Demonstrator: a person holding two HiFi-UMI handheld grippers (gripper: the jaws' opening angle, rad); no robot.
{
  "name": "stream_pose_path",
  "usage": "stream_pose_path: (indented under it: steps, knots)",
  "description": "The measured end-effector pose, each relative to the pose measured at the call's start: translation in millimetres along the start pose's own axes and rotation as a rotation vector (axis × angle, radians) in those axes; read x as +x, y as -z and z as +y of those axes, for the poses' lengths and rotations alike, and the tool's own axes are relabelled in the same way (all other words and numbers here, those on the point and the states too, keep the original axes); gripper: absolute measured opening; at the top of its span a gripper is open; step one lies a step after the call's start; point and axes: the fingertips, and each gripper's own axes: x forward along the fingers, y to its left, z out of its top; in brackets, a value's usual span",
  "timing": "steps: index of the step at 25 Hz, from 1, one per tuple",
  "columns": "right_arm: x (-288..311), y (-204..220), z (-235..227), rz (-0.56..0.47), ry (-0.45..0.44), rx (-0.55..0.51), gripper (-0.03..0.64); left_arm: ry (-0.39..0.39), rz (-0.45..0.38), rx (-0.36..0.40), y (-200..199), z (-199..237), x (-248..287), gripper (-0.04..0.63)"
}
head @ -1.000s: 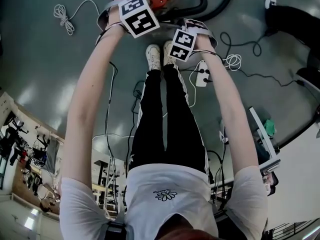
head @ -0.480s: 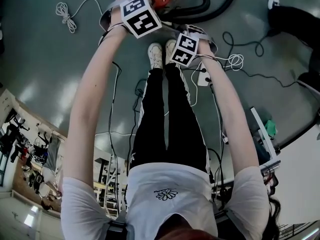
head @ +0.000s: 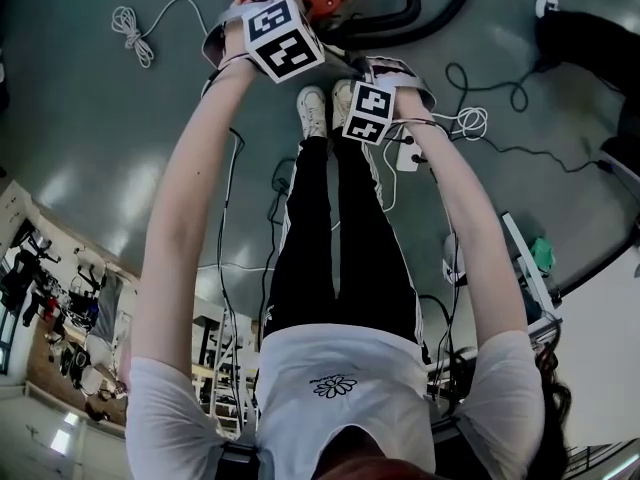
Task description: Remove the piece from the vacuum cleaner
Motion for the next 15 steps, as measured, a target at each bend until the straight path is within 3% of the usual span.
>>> stream_pose_path:
  steps: [10, 15]
  knots:
    - [4, -4, 7, 0.042, -0.013, 0.029, 0.023, 0.021, 0.006, -0.055, 0, 0, -1, 0.005]
    - [9, 14, 2, -0.011, -0.095, -0.052, 0.023, 0.018, 0.001, -0.074, 0, 0, -3, 0.005]
